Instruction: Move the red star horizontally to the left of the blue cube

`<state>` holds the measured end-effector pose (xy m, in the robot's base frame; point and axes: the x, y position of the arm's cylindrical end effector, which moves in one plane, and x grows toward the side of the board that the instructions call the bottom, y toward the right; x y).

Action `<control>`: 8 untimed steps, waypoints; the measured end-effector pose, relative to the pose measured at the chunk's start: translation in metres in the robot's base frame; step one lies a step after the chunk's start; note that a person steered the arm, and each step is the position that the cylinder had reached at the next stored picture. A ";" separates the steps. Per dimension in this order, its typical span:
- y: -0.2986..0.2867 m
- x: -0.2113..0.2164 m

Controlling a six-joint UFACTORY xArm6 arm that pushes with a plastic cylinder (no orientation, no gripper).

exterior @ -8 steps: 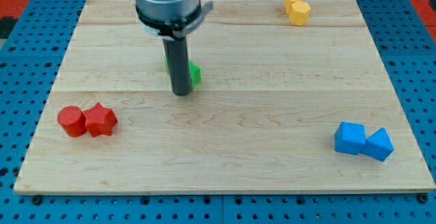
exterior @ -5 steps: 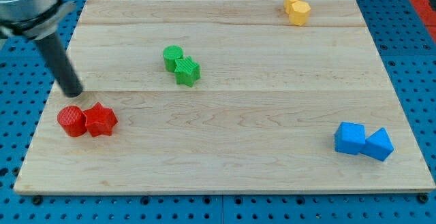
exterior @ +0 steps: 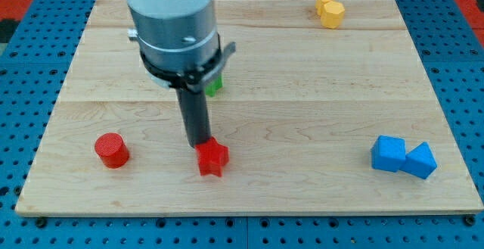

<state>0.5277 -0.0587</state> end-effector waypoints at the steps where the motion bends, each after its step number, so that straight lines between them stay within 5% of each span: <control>1: -0.012 0.019; 3: -0.025 0.067; 4: 0.023 0.052; 5: -0.033 0.091; 7: -0.197 0.076; 8: -0.185 0.037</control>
